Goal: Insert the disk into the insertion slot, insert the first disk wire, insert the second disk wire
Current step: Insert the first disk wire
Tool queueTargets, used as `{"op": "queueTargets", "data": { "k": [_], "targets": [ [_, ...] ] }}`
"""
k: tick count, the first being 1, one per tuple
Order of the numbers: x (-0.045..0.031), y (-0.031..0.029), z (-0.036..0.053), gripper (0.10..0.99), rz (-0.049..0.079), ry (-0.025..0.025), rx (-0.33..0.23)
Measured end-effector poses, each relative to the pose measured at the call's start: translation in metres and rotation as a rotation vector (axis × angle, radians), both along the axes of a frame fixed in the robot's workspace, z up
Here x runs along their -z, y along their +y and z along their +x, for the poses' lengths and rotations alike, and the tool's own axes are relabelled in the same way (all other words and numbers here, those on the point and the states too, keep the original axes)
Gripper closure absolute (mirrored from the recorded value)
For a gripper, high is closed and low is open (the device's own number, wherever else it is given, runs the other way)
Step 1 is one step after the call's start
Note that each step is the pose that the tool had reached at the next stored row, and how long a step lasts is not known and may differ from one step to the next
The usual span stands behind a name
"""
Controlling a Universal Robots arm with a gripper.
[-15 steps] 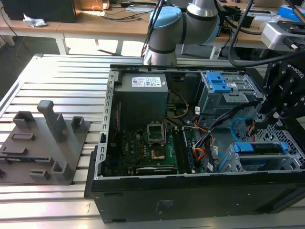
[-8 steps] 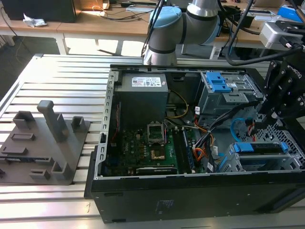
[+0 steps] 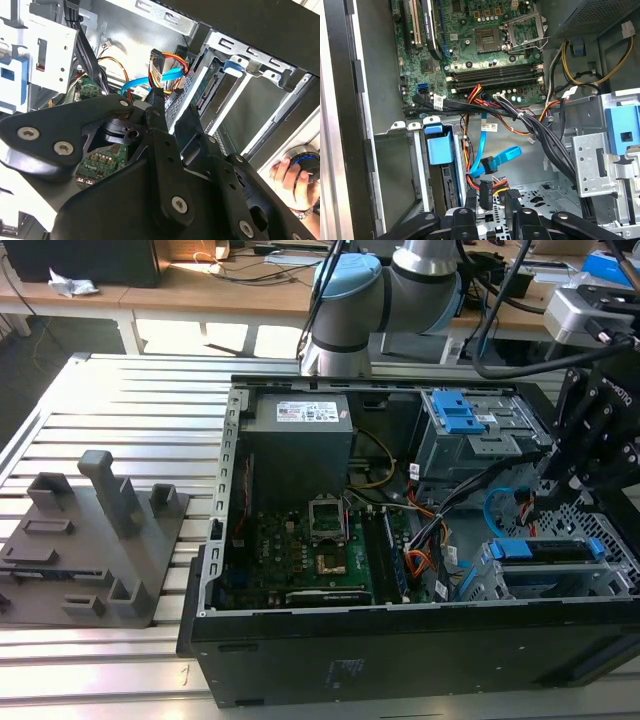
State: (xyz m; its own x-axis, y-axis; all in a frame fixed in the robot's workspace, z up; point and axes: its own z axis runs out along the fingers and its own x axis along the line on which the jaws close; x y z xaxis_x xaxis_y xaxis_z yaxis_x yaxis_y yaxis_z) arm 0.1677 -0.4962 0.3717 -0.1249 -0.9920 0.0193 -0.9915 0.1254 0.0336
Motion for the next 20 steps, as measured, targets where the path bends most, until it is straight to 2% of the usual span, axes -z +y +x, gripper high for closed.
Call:
{"op": "queueTargets", "data": {
  "k": [8,14,18,20],
  "targets": [
    [0.0057,0.0,-0.0002,0.725,-0.004,0.0,0.0],
    [0.0134,0.0,-0.0055,0.725,-0.008,0.0,0.0],
    [0.0162,0.0,-0.0055,0.725,-0.019,0.0,0.0],
    [0.0162,0.0,-0.0055,0.725,-0.02,0.0,0.0]
  ]
}}
